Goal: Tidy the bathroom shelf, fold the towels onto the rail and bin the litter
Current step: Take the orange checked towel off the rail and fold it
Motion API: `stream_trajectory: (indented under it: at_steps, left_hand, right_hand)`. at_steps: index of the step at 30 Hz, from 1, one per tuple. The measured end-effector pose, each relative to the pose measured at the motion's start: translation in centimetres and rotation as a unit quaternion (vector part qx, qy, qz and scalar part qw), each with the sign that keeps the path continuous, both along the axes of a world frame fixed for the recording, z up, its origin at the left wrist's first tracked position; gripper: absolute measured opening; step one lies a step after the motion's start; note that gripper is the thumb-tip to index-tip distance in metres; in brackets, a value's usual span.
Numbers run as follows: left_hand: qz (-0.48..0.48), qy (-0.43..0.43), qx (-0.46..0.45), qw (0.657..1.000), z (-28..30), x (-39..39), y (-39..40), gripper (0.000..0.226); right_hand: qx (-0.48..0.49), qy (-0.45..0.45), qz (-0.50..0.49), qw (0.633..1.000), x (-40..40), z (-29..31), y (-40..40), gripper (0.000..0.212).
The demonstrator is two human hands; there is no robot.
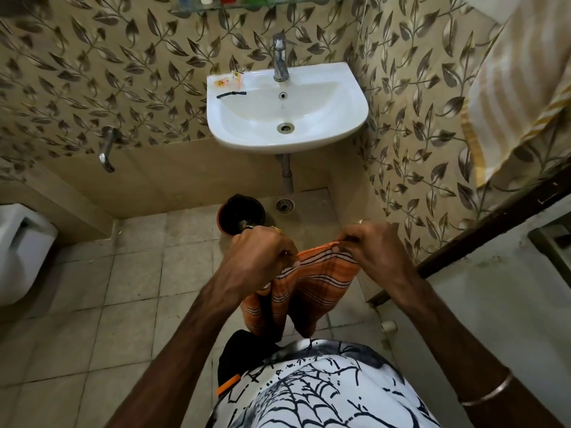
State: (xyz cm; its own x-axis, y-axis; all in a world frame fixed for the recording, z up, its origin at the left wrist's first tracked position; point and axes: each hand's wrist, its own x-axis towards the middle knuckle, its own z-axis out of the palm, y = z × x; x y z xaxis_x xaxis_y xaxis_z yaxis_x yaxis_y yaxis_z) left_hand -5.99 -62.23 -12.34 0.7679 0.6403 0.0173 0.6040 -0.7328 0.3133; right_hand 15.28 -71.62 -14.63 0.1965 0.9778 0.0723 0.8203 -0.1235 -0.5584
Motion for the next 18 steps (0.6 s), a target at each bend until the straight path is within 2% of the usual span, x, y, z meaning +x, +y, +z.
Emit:
stream_trajectory:
  at_steps: [3,7,9,11,13,16,18]
  left_hand:
    - [-0.012,0.013,-0.002,1.000,-0.2,0.4,-0.3,0.019]
    - [-0.006,0.012,0.001,1.000,-0.5,0.0,-0.3,0.021]
    - [0.004,0.000,0.003,1.000,-0.7,-0.3,-0.1,0.021]
    - [0.017,-0.017,0.005,1.000,-0.7,-0.5,0.2,0.020]
    - [0.039,-0.027,0.000,0.999,-0.6,-0.8,0.7,0.020]
    - [0.067,-0.033,-0.029,0.997,-0.5,-0.9,1.5,0.021]
    - [0.103,-0.064,-0.049,0.991,-0.6,-0.5,1.8,0.021]
  right_hand:
    - [-0.035,-0.136,-0.057,0.989,-1.9,-1.1,0.4,0.017]
    - [-0.054,-0.188,-0.072,0.978,-1.4,-1.3,0.5,0.016]
    - [-0.058,-0.134,-0.045,0.988,0.0,-1.2,0.5,0.013]
    - [-0.084,0.018,-0.011,0.996,1.5,-0.9,0.3,0.011]
    - [-0.092,0.159,-0.011,0.983,2.9,-0.4,-0.1,0.021]
    - [-0.064,0.227,-0.010,0.972,4.3,0.1,-0.5,0.024]
    - [-0.039,0.240,-0.059,0.968,4.6,-0.1,-0.5,0.023]
